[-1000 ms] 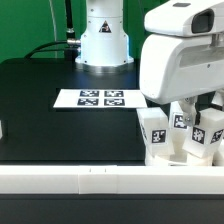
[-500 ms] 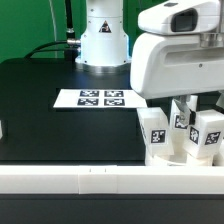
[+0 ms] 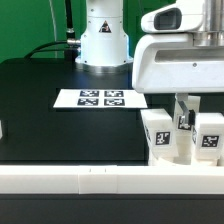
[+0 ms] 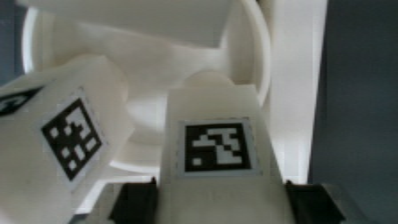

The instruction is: Assemble stool

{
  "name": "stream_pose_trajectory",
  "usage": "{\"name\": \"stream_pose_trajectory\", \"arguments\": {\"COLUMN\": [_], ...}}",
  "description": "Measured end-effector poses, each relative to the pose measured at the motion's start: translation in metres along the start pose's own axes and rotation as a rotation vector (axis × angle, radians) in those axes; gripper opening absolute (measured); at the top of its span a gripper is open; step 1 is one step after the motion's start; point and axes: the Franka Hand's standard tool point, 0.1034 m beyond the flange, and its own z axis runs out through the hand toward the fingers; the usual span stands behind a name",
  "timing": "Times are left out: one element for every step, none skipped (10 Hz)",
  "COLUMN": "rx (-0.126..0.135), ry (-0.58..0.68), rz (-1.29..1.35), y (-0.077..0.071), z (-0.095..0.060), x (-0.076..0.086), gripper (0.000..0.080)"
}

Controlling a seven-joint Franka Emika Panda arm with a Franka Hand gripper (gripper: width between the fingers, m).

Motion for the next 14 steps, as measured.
{"name": "stream_pose_trajectory", "arguments": {"rx": [-0.001, -0.002, -0.002, 0.0, 0.003, 0.004, 0.01, 0.01, 0.002, -0.003, -0.001, -0.004, -0.005, -0.005], "ry": [-0.001, -0.001, -0.001, -0.002, -0.005, -0.006, -0.013, -0.016, -0.027, -0.03, -0.032, -0.031, -0.03, -0.03], "rz": [0.089, 0.155, 0.182, 0.269, 0.343, 0.393, 0.523, 0.594, 0.678, 0.758, 0.858, 0.955, 1.052, 1.117], "y": [0.0004, 0.0009, 0.0011, 0.0017, 0.0022, 0.0021, 0.002, 0.0018, 0.0003, -0.0006, -0.001, -0.0021, -0.0027, -0.0032], "z": [0.0001, 0.0002, 0.0002, 0.0003, 0.0003, 0.0005, 0.0008, 0.0008, 0.0007, 0.0008, 0.001, 0.0013, 0.0013, 0.0013], "x": [-0.0001, 0.0, 0.0001, 0.0001, 0.0001, -0.0002, -0.0012, -0.0017, -0.0029, -0.0031, -0.0035, -0.004, -0.0042, -0.0044], "gripper": [0.034, 0.034, 0.034, 0.034, 0.034, 0.034, 0.034, 0.034, 0.034, 0.034, 0.034, 0.034, 0.034, 0.034]}}
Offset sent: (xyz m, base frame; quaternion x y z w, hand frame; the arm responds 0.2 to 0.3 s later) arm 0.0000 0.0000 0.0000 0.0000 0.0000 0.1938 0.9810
